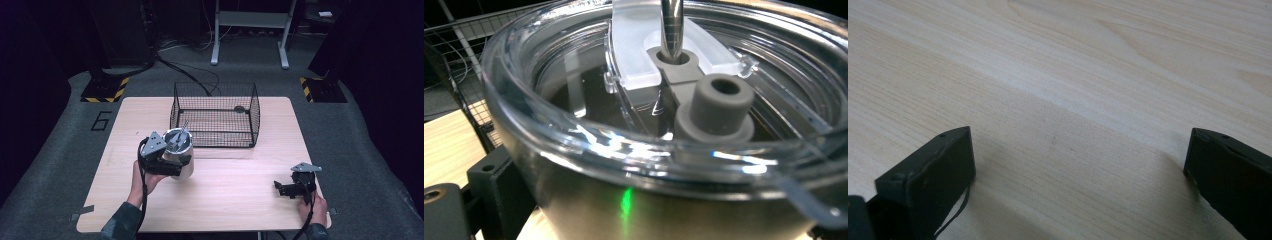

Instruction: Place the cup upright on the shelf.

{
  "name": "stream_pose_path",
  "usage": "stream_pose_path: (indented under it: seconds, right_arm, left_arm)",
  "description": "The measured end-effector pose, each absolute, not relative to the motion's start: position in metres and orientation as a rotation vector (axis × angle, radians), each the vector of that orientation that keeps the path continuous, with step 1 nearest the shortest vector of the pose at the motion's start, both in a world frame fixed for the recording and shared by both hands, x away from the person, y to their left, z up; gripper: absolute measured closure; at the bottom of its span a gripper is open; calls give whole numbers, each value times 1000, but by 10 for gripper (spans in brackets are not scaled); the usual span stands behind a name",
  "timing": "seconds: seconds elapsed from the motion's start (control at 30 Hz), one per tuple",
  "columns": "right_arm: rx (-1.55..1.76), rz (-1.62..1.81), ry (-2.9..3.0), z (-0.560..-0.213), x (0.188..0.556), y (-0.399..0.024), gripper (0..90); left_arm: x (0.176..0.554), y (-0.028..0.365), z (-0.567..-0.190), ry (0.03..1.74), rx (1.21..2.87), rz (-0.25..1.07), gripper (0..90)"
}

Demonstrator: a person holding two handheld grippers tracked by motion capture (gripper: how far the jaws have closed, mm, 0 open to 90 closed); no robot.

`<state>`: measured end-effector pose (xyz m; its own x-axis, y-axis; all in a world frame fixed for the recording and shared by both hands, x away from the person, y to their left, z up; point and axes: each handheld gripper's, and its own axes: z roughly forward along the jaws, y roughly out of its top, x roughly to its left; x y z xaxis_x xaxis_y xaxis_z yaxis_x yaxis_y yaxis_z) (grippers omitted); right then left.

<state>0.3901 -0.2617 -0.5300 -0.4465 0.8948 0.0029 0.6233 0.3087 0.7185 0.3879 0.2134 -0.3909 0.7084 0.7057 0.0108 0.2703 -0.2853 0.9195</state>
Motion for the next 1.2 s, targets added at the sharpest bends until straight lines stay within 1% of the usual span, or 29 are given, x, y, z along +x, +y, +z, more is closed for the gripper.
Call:
stream_pose_path:
  seconds: [0.93, 1.2]
  right_arm:
    - [1347, 928, 2186, -530, 390, -262, 0]
    - [1342, 928, 2187, -530, 391, -262, 0]
  left_arm:
    - [420, 183, -349, 692, 1823, 475, 41]
    - [436, 178, -339, 695, 1816, 470, 41]
